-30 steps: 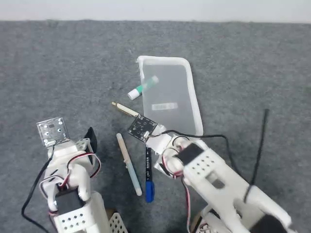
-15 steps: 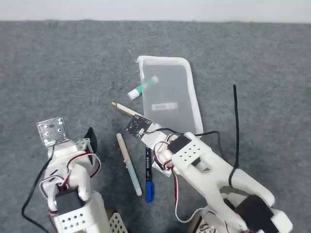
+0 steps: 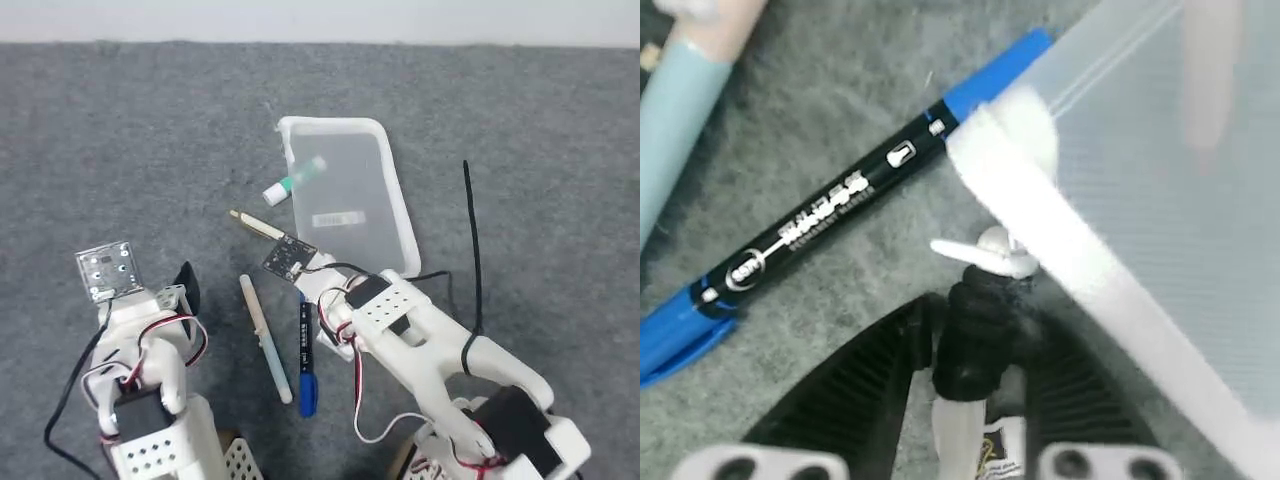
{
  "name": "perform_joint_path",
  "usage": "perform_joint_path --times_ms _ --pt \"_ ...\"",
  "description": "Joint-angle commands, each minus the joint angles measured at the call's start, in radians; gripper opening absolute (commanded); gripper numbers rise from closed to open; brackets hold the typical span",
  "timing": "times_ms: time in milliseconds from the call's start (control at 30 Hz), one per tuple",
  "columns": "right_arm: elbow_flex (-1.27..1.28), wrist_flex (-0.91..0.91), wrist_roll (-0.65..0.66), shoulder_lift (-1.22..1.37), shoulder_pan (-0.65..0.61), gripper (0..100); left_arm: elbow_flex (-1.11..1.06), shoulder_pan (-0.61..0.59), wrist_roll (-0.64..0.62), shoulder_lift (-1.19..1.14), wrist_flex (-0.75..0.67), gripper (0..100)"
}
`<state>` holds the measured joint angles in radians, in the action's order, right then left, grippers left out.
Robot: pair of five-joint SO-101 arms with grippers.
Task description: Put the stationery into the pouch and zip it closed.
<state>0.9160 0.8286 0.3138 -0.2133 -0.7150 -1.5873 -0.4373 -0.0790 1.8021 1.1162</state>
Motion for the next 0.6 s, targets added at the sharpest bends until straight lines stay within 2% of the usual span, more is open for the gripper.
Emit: perform_joint_path --times_ms 0,333,567 --pt "-0.060 -0.015 -0.003 -0.024 0.018 0.8 0.033 -0.005 -0.009 0.025 -0.017 23" --pt "-0.009 0.124 -0.009 -0.380 0.019 0.6 0.087 -0.005 0.037 0.025 0.032 23" --pt "0.081 0.124 -0.009 -0.642 0.031 0.6 0.097 0.018 0.037 0.025 0.009 34"
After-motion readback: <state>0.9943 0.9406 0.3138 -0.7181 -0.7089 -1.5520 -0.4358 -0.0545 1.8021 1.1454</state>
